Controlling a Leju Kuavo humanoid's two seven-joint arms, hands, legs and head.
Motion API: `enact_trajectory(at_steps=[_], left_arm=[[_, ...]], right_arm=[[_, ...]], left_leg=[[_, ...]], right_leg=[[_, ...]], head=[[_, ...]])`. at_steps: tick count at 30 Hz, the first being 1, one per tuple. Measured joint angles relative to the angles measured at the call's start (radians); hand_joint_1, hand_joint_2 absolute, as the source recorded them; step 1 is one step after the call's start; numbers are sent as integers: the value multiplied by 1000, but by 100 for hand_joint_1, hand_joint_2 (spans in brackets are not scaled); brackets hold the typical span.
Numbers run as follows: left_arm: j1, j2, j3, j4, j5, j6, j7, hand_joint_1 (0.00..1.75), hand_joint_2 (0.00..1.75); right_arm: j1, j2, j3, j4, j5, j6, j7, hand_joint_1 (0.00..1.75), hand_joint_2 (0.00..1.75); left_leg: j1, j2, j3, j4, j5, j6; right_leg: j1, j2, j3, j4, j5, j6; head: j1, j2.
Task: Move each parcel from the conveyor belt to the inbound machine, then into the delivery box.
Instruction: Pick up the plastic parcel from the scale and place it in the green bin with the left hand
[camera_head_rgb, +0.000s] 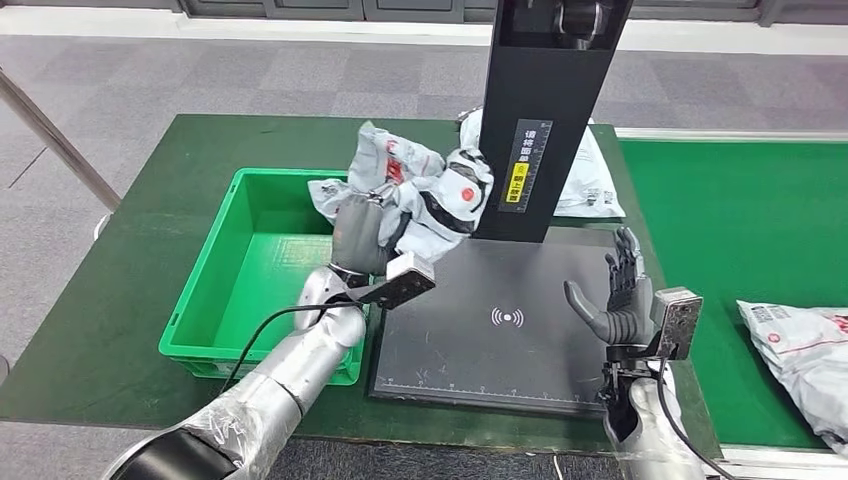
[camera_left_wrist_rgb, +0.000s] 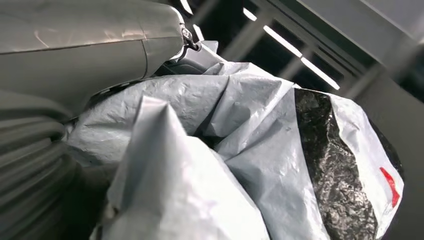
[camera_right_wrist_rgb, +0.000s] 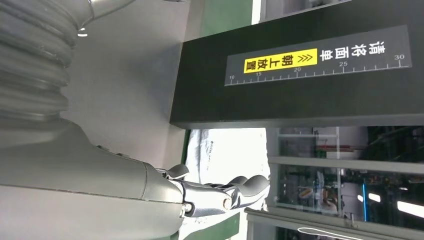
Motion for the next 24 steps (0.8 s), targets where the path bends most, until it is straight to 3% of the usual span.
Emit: enact_trajectory(at_steps=[6, 9, 12, 14, 17, 18, 21, 22, 24], left_arm=[[13, 0, 96, -49, -41, 0, -24, 175, 175], [24, 0, 179, -98, -170, 0, -44, 175, 175], [30, 1, 321, -160, -386, 0, -33, 175, 175], [35, 7, 423, -188, -558, 0, 50, 175, 175], [38, 45, 507, -167, -766, 0, 312, 175, 175], [40, 61, 519, -151, -794, -1, 373, 134, 175], [37, 96, 540, -96, -797, -2, 442, 3, 44], [31, 104, 543, -62, -779, -3, 457, 0, 0], [20, 119, 547, 8, -736, -4, 486, 0, 0]], right_arm=[[1, 2, 0, 0, -4, 0, 0, 0, 175], [-1, 1, 0, 2, -20, 1, 1, 0, 175], [-5, -3, 0, 8, -37, 6, 2, 0, 175], [-7, -5, 0, 10, -40, 4, 9, 0, 175], [-7, -7, 0, 9, -40, -3, 21, 0, 175], [-7, -8, 0, 8, -40, -4, 23, 0, 175], [-7, -12, 0, 8, -39, -5, 29, 0, 175], [-8, -13, 0, 8, -37, -6, 32, 0, 175], [-7, -14, 0, 4, -30, -7, 40, 0, 175]], left_leg=[[0, 0, -1, 0, 0, 0], [0, 0, -1, 0, 0, 0], [0, 1, -2, 0, 0, 0], [0, 1, -1, 0, 0, 0], [0, 3, -1, 0, 0, -1], [1, 3, -1, 0, 1, -1], [1, 0, -3, 0, 1, -2], [1, 0, -3, 0, 2, -2], [1, 0, -3, 0, 1, -2]], right_leg=[[0, 0, 0, 0, 0, 0], [0, 0, -1, 0, 0, 0], [0, 1, -1, 0, 0, 0], [0, 1, -2, 0, 0, 0], [0, 3, -3, 1, 0, -1], [1, 3, -3, 1, 0, -1], [1, 0, -4, 2, 1, -2], [1, 0, -4, 2, 0, -2], [1, 1, -4, 1, 1, -2]], head=[[0, 0], [0, 0], [0, 0], [0, 0], [0, 0], [0, 0], [0, 0], [0, 0], [0, 0]])
